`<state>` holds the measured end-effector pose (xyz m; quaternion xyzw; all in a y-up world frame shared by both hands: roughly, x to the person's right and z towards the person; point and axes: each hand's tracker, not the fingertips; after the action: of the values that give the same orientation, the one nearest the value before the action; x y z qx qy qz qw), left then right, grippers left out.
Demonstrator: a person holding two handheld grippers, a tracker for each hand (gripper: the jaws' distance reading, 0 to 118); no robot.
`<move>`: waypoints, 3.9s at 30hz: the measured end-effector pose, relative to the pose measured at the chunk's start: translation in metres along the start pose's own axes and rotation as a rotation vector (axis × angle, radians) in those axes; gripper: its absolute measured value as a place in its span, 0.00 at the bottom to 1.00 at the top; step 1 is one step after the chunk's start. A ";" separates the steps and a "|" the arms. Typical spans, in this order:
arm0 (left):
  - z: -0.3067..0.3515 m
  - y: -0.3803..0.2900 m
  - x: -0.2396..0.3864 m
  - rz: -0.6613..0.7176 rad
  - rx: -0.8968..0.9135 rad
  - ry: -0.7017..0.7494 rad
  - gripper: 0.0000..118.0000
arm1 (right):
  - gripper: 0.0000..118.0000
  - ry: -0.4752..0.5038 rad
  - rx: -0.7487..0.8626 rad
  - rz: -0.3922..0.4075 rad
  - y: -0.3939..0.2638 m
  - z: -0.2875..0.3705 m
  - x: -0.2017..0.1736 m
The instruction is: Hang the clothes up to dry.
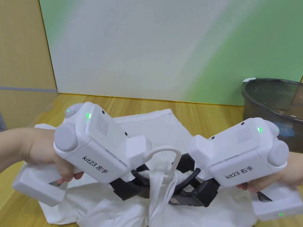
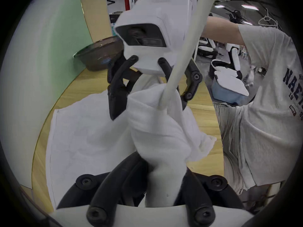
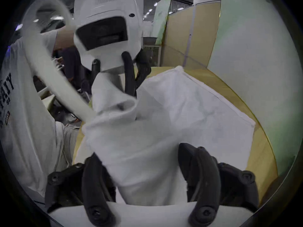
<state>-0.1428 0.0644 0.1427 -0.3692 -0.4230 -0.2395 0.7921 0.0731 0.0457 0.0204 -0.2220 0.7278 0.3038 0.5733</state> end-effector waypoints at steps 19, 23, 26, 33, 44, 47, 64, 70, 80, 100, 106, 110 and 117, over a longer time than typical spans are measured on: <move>0.004 0.008 -0.007 -0.046 0.037 0.093 0.34 | 0.06 0.032 -0.015 -0.079 -0.008 0.008 -0.019; 0.038 0.006 -0.005 -0.074 0.228 0.235 0.64 | 0.06 -0.021 0.073 -0.167 -0.017 0.021 -0.018; 0.069 0.008 -0.005 -0.016 0.306 0.253 0.64 | 0.05 -0.111 0.251 -0.223 -0.019 0.046 -0.014; 0.123 0.012 0.032 0.015 0.544 0.216 0.64 | 0.04 -0.189 0.345 -0.233 -0.021 0.082 -0.021; 0.062 -0.023 0.030 0.160 0.498 -0.006 0.00 | 0.04 -0.151 0.397 -0.308 -0.044 0.084 -0.047; 0.052 -0.029 0.029 0.151 0.503 0.013 0.00 | 0.04 -0.146 0.381 -0.320 -0.047 0.085 -0.051; -0.061 0.177 0.078 -0.234 0.544 -0.523 0.00 | 0.04 -0.666 0.516 -0.627 -0.182 0.225 -0.256; -0.138 0.289 0.179 -0.485 0.521 -0.914 0.00 | 0.04 -1.033 0.538 -0.898 -0.215 0.255 -0.451; -0.190 0.364 0.345 -0.725 0.461 -1.345 0.00 | 0.04 -1.616 0.571 -1.142 -0.191 0.212 -0.672; -0.054 0.395 0.426 -0.438 1.090 -0.789 0.00 | 0.04 -2.533 0.293 -0.902 -0.076 0.292 -0.632; -0.008 0.401 0.461 -0.209 1.331 -0.544 0.00 | 0.04 -2.762 0.307 -0.986 -0.065 0.309 -0.606; -0.003 0.404 0.465 -0.170 1.311 -0.600 0.00 | 0.04 -2.795 0.183 -1.040 -0.071 0.307 -0.603; -0.012 0.410 0.464 -0.159 1.277 -0.579 0.00 | 0.04 -2.772 0.201 -1.024 -0.070 0.303 -0.615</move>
<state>0.3912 0.2747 0.3742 0.1510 -0.7003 0.1065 0.6895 0.4825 0.1914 0.5554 0.0513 -0.5251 -0.0125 0.8494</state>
